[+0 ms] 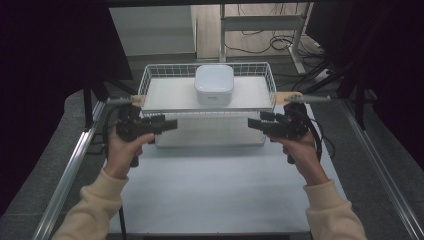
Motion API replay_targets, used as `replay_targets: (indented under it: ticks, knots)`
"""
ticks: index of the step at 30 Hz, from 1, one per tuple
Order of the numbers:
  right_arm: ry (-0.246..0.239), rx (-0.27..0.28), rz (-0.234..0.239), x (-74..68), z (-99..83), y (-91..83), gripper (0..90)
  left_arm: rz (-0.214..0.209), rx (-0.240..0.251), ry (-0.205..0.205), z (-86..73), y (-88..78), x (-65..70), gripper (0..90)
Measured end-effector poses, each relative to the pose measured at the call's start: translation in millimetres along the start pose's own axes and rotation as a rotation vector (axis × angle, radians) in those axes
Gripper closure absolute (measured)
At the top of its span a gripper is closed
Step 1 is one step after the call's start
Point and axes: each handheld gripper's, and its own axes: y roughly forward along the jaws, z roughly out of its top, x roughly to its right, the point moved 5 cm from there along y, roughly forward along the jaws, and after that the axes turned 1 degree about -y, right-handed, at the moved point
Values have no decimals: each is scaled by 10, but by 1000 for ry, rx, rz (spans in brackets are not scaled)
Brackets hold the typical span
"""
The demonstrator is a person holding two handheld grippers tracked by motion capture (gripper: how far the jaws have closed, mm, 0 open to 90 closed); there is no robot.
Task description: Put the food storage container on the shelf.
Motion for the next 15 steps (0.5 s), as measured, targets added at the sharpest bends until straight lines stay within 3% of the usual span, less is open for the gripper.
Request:
replay_targets:
  ticks: [3, 4, 6, 8, 9, 11, 12, 13, 15]
  knots:
    - [-3, -11, -11, 18, -297, -59, 314, 37, -32, 19, -321, 34, -27, 320]
    - [-11, -21, -30, 35, -497, -90, 310, 51, -42, 18, -448, 47, -57, 318]
    - [-12, -26, -37, 43, -572, -98, 309, 72, -63, 12, -648, 81, -99, 318]
    - [-12, -62, -59, 82, -868, -115, 303, 75, -103, 11, -897, 123, -148, 317]
    - [-12, -62, -59, 82, -868, -115, 303, 75, -103, 11, -897, 123, -148, 315]
    - [-4, -107, -75, 133, -1140, -108, 299, 75, -150, 3, -1115, 167, -200, 314]
    - [-4, -107, -75, 133, -1140, -108, 299, 75, -150, 3, -1115, 167, -200, 313]
    - [4, -130, -73, 157, -1274, -95, 300, 72, -165, -12, -1186, 184, -225, 309]
    - [4, -141, -77, 166, -1316, -91, 300, 77, -181, -28, -1282, 210, -267, 308]
